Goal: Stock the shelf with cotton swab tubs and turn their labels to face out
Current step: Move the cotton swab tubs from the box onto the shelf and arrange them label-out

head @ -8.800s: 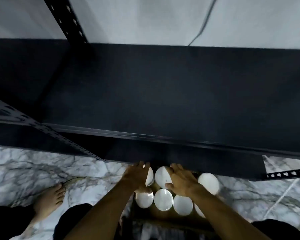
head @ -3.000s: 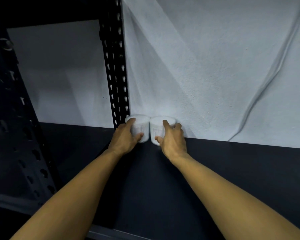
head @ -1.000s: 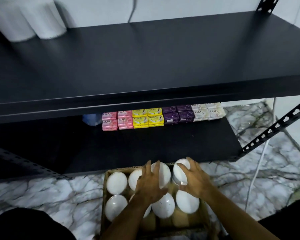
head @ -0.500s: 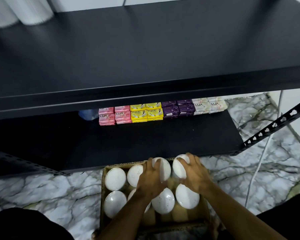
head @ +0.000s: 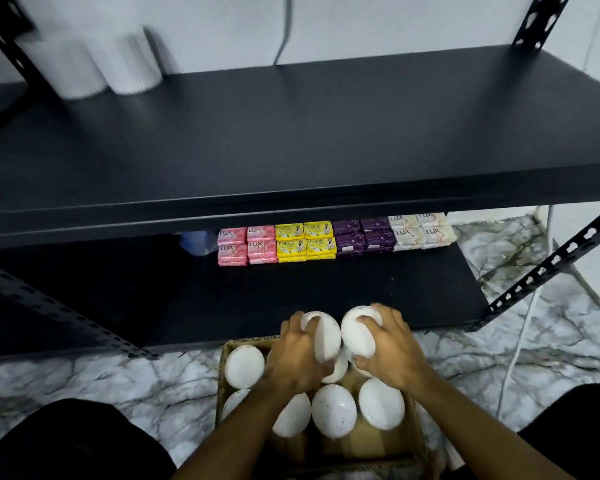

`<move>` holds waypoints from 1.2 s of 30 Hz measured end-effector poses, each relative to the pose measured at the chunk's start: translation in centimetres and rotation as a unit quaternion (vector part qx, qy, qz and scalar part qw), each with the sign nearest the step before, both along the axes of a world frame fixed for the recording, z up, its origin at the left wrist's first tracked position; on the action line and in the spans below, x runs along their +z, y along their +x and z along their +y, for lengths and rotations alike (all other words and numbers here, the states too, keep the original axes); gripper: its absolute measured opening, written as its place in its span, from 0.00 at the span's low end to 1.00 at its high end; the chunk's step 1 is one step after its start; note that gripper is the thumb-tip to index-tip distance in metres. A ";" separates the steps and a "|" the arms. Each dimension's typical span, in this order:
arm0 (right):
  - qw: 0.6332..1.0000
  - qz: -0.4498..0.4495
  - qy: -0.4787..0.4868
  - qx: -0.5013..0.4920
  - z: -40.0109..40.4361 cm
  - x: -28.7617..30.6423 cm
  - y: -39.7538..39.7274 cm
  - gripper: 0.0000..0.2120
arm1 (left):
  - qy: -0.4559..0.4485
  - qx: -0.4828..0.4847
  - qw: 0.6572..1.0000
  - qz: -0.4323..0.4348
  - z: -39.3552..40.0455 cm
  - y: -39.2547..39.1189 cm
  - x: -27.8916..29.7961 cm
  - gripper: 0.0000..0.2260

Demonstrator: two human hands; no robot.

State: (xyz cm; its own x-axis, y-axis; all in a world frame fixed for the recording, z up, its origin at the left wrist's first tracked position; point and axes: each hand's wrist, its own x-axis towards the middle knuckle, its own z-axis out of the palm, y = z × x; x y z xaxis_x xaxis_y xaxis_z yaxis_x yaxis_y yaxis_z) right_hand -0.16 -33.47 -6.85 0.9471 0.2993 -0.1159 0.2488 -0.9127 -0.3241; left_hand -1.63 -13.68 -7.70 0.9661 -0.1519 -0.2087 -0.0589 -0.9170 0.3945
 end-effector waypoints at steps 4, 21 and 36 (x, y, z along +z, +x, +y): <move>0.999 -0.029 0.044 0.006 1.1 3.2 -0.3 0.35 | 0.008 0.006 0.999 -0.035 1.7 -0.6 4.0 0.37; 0.974 -0.185 0.118 0.055 6.6 20.6 -2.6 0.33 | 0.068 0.013 0.984 -0.165 8.3 -4.7 23.2 0.40; 0.967 -0.187 0.158 0.069 9.4 33.3 0.7 0.33 | 0.068 0.041 0.972 -0.220 10.9 -2.3 35.9 0.35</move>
